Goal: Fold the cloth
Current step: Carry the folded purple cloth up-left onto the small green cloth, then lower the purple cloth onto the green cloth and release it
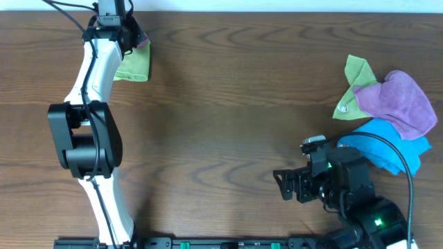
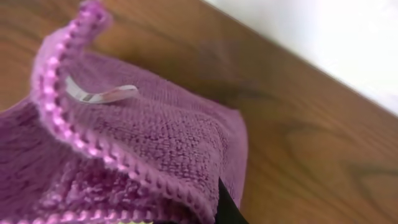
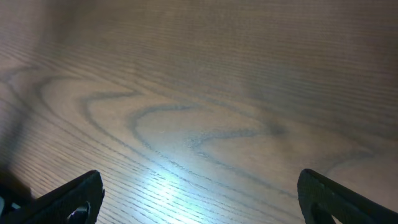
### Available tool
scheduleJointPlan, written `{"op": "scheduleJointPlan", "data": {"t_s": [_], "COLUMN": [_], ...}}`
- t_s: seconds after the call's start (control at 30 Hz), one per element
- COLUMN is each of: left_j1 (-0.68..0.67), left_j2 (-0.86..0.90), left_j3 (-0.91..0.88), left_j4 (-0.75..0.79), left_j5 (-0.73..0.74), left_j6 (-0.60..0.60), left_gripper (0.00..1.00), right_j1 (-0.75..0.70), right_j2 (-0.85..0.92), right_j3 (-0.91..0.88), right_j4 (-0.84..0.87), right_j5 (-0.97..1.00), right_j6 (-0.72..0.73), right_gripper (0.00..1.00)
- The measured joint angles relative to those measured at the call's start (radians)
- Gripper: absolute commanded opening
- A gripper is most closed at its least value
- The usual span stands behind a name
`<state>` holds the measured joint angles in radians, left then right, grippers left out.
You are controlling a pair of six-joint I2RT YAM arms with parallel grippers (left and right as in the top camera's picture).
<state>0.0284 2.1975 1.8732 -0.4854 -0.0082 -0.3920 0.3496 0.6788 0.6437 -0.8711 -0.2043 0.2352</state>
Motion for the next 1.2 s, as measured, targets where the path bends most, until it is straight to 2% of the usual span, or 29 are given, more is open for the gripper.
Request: {"op": "scheduleJointPlan", "data": {"t_s": [0.33,0.5,0.8,1.0,1.2], "left_j1": [0.000,0.000,0.001,0.003,0.018], "left_j2": [0.000,0.000,0.000,-0.013,-0.101], "left_j3": [0.001,0.001,0.002,0.002,0.002], "left_j4": [-0.192,-0.267,-0.378,-0.385,-0.385], "left_j5": [-0.025,-0.026,-0.029,-0.031,-0.033], "left_j6": [0.000,0.001,0.005,0.005,0.006], "left_gripper": [0.06,0.11,0.48,0.59,0.70], "right_j1": [0.000,0.000,0.000,0.000,0.000], "right_j2": [0.000,0.000,0.000,0.000,0.000], "right_j3": [0.000,0.000,0.000,0.000,0.000], "right_j4": [0.000,0.000,0.000,0.000,0.000], "right_j5": [0.000,0.000,0.000,0.000,0.000], "right_j6": [0.000,0.000,0.000,0.000,0.000], "right_gripper": [0.99,0.99,0.99,0.99,0.99]}}
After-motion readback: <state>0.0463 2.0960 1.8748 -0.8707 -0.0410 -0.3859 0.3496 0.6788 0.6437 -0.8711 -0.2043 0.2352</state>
